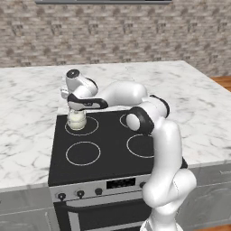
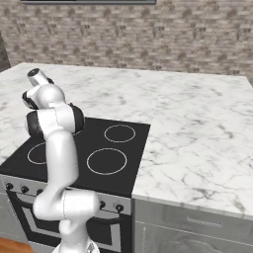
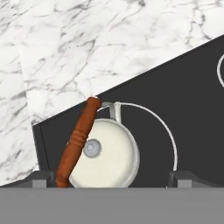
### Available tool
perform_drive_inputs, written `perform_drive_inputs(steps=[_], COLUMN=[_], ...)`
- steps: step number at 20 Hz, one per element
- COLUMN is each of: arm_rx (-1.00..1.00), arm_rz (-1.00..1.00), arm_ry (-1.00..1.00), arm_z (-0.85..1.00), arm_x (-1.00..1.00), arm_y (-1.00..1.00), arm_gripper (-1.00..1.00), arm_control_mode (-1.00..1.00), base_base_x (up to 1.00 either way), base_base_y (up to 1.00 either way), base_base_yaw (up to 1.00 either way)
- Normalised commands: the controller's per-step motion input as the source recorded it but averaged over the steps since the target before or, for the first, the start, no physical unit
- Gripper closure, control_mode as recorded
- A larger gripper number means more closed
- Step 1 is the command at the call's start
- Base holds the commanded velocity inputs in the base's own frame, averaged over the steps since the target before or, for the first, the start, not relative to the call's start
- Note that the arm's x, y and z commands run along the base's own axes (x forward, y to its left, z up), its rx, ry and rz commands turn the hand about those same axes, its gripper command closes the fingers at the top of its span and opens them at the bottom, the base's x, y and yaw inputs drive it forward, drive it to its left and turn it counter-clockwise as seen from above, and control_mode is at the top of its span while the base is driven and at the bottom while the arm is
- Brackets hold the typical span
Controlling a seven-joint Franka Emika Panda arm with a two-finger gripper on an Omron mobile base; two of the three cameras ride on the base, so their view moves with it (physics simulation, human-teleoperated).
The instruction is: The kettle is done boiling. Turn off the stove, then wait for 300 timesteps before moving the kettle to the dining table.
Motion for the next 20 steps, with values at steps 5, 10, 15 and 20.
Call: perform_drive_inputs(steps=[5, 10, 15, 20], arm_rx=[0.02, 0.0, 0.0, 0.0], arm_rz=[-0.02, -0.01, 0.0, 0.0], arm_ry=[0.02, 0.02, 0.0, 0.01], arm_z=[-0.04, -0.07, 0.0, -0.04], arm_x=[0.28, 0.22, 0.1, 0.01], arm_y=[0.12, 0.16, 0.09, 0.02], arm_gripper=[-1.0, -1.0, -1.0, -1.0], arm_control_mode=[-1.0, -1.0, -1.0, -1.0], base_base_x=[0.0, 0.0, 0.0, 0.0], base_base_y=[0.0, 0.0, 0.0, 0.0], base_base_yaw=[0.0, 0.0, 0.0, 0.0])
